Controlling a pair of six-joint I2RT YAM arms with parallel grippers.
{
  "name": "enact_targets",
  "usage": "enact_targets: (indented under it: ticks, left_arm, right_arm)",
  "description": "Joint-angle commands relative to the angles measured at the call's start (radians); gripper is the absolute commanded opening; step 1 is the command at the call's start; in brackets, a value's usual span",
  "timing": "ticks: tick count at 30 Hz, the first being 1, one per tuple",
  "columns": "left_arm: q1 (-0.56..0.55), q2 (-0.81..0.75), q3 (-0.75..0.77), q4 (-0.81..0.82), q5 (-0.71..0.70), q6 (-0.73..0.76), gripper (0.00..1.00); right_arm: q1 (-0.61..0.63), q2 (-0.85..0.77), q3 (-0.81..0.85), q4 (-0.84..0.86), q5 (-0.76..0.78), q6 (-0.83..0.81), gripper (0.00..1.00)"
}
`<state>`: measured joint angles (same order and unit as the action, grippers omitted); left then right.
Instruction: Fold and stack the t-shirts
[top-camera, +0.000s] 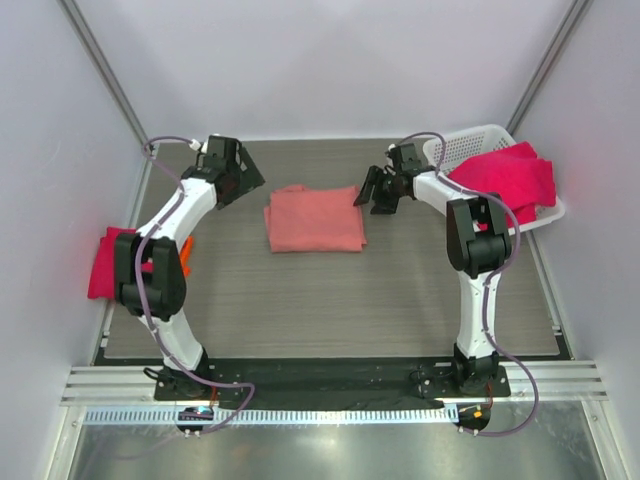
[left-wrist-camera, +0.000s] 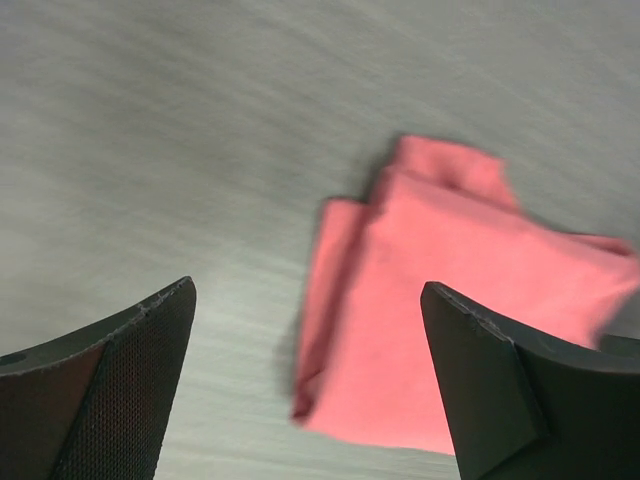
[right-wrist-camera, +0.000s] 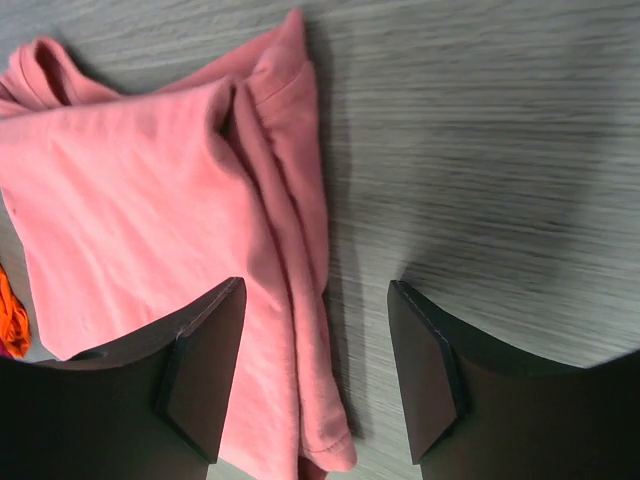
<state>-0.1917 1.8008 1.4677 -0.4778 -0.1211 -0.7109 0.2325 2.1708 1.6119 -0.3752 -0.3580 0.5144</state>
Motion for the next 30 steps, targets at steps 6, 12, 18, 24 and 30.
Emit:
enact_targets:
  ticks: [6,12,18,24,30]
  left_arm:
    - [-0.017,-0.081,-0.167,-0.142,-0.341,0.093,0.98]
    - [-0.018,-0.055,-0.165,-0.309,-0.459,0.091,1.00]
    - [-0.020,-0.032,-0.187,-0.421,-0.571,0.062,0.97]
    - [-0.015,0.048,-0.190,-0.466,-0.759,0.018,0.94]
    - [0.030,0.146,-0.205,-0.444,-0.815,-0.001,0.81]
  right_arm:
    - [0.045,0.059,0.045,0.065,-0.013,-0.047,0.63]
    - [0.050,0.080,0.043,0.067,-0.009,-0.030,0.48]
    - [0.050,0.070,0.033,0.079,-0.035,-0.028,0.39]
    - [0.047,0.041,0.025,0.082,-0.056,-0.030,0.37]
    - [0.048,0.046,0.028,0.097,-0.093,-0.017,0.37]
